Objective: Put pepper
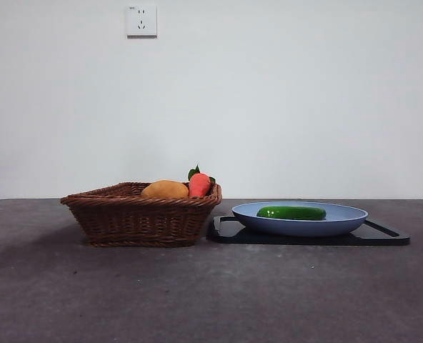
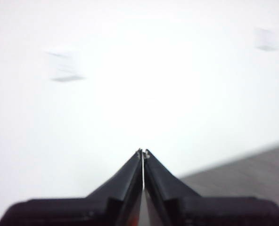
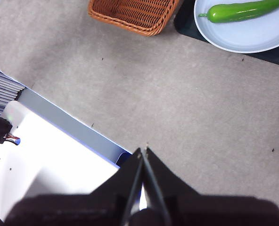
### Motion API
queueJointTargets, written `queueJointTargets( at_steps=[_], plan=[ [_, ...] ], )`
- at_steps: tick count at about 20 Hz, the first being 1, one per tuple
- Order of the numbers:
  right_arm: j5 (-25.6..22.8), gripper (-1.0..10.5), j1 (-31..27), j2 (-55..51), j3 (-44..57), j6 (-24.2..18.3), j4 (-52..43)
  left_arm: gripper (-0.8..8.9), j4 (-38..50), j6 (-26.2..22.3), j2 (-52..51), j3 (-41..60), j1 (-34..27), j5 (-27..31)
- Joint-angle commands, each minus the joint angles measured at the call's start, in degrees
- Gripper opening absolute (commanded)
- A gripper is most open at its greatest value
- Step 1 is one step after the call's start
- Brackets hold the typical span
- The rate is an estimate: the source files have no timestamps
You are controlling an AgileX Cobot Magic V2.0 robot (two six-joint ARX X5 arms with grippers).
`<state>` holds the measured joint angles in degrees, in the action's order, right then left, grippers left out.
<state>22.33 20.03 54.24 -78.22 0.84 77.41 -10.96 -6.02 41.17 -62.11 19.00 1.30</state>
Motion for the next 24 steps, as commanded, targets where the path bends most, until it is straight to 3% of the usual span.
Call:
queueJointTargets(
  at_steps=[1, 7, 13, 24],
  plan=[
    [0.0, 0.1, 0.28, 0.39, -1.14, 0.33, 0.26, 0.08, 5.95, -0.7, -6.84, 8.85, -7.3, 0.02],
    [0.0, 0.1, 0.28, 0.39, -1.14, 0.33, 0.26, 0.08, 9.66, 0.15, -22.21, 30.05, -17.29, 0.13],
    [-0.02, 0.1, 0.28, 0.39, -1.14, 0.33, 0.26, 0.08, 12.9, 7.23, -32.81, 48.63, -19.96, 0.09],
    [0.0, 0.1, 0.28, 0.39, -1.14, 0.33, 0.28, 0.08, 12.39, 10.75, -40.72, 61.42, -20.26, 0.0]
  ],
)
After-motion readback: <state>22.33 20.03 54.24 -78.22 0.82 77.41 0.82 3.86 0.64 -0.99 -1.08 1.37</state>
